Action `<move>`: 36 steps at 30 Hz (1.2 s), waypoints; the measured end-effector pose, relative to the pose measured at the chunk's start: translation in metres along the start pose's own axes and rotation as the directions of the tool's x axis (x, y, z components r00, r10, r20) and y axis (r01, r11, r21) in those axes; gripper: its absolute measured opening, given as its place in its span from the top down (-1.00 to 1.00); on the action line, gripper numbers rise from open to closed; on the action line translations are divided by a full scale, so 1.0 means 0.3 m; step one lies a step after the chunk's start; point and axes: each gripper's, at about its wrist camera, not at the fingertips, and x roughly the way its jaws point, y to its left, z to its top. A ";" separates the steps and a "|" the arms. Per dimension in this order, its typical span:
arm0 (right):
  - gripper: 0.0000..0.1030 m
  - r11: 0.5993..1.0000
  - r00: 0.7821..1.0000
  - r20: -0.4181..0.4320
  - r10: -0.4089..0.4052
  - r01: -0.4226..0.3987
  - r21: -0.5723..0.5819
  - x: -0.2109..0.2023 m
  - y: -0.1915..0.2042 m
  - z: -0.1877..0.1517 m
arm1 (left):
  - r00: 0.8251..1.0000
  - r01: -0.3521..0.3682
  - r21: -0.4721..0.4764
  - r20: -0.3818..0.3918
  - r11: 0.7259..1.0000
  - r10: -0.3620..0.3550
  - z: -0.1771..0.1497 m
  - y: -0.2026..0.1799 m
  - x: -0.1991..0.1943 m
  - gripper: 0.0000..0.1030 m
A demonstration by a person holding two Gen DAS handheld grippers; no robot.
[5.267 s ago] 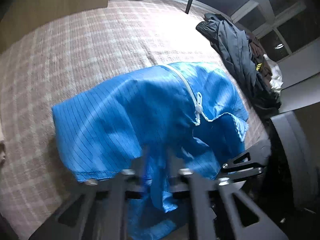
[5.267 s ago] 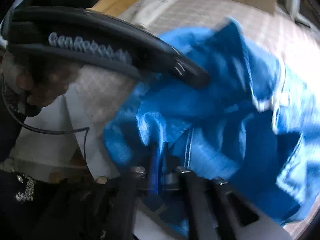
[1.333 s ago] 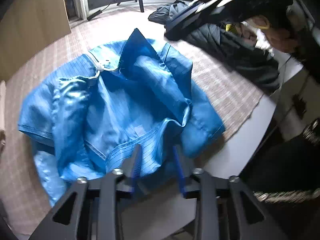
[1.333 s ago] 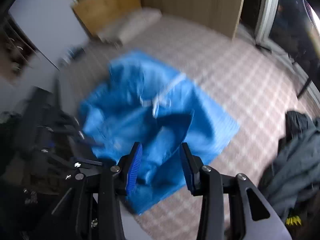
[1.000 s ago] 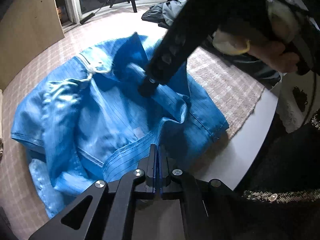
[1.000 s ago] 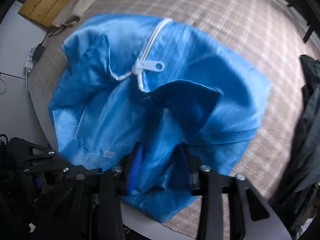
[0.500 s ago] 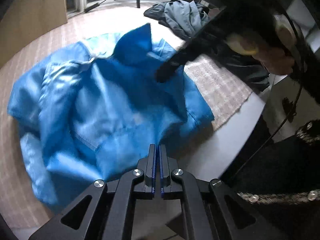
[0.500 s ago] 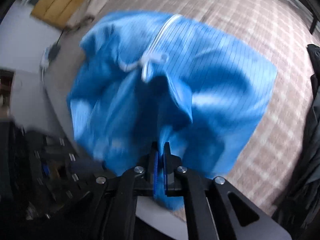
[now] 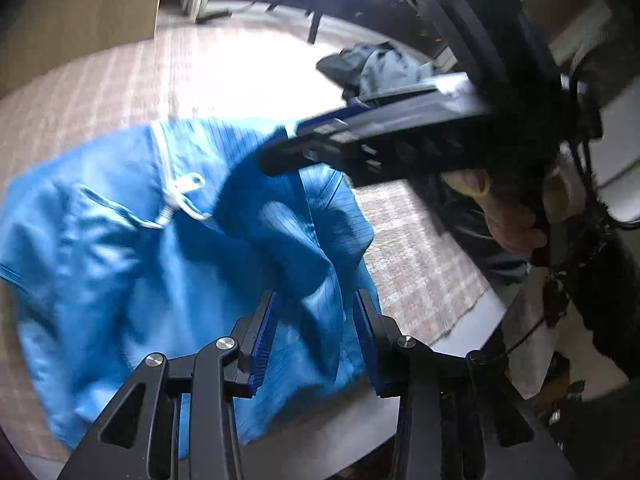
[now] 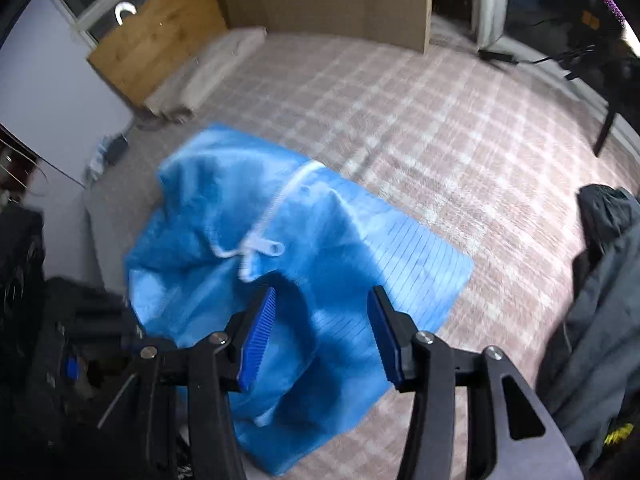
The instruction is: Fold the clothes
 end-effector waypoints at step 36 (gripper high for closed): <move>0.85 0.994 0.991 0.111 0.074 -0.082 0.074 -0.143 0.052 -0.250 | 0.977 -0.199 -0.081 0.061 0.977 0.204 -0.074 0.352 -0.264 0.92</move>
